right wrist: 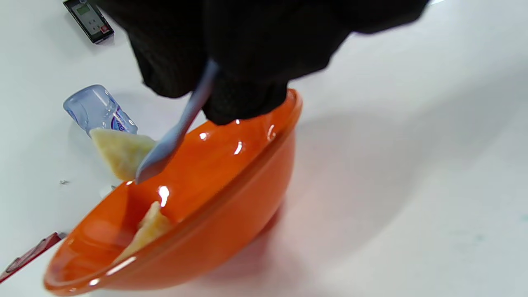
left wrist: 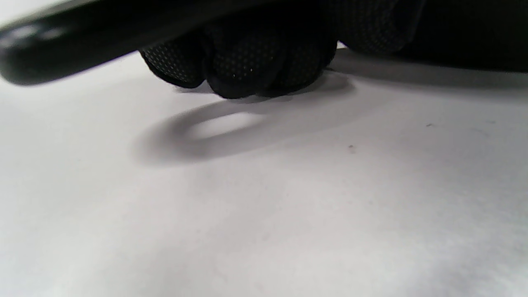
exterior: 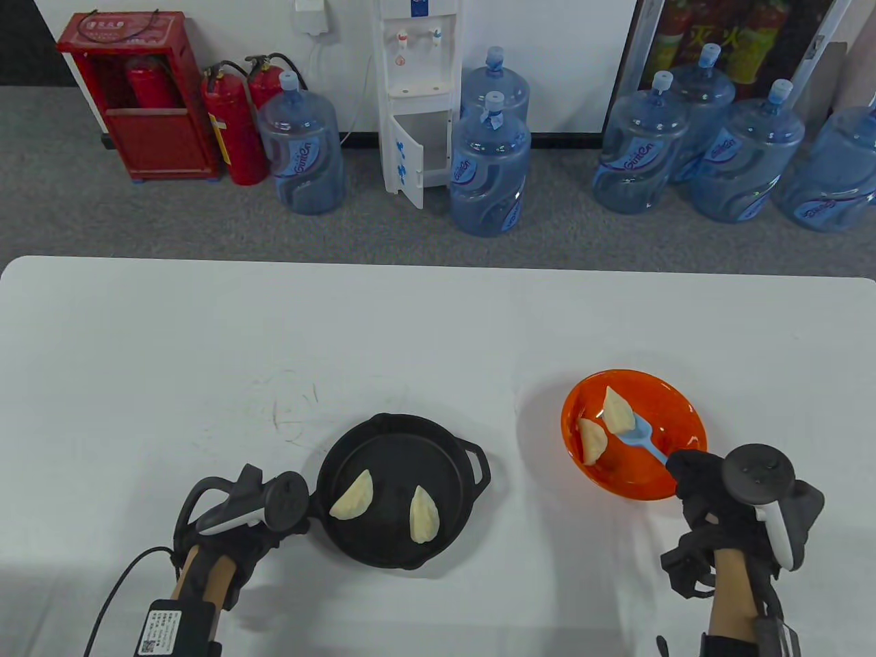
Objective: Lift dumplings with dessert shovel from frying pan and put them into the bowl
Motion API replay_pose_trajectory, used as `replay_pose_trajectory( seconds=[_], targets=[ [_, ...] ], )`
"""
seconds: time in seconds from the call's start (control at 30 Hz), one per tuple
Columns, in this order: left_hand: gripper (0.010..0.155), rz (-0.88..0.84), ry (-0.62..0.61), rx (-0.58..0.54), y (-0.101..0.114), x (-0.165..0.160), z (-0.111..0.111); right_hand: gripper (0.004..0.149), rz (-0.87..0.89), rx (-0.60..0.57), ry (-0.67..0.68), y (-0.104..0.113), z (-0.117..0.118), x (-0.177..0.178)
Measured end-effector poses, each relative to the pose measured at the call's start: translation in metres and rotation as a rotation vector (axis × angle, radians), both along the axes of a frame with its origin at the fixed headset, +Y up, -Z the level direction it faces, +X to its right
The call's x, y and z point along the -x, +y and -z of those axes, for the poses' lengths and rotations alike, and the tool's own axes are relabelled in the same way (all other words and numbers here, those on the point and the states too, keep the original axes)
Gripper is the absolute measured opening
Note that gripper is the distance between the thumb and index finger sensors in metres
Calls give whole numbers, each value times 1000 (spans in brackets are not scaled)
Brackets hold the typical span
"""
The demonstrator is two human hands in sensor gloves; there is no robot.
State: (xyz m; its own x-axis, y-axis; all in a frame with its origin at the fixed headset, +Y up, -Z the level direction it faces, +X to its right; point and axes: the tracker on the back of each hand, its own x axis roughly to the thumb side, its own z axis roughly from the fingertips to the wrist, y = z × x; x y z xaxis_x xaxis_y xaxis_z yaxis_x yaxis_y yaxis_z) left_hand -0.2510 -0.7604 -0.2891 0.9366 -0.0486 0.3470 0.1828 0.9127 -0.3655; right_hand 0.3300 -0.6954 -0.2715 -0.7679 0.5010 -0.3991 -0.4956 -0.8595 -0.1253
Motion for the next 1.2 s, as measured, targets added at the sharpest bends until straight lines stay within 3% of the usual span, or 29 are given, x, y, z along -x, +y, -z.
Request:
replay_pose_trajectory(
  seconds=[0.27,0.7,1.2],
  targets=[
    [52,-1,-1,1,0,0,0,40,-60,58,8,-2,8,-5],
    [52,-3,-2,1,0,0,0,40,-328,126,66,3,30,19],
    [52,1,-4,1,0,0,1,39,-513,57,81,3,24,32]
  ],
)
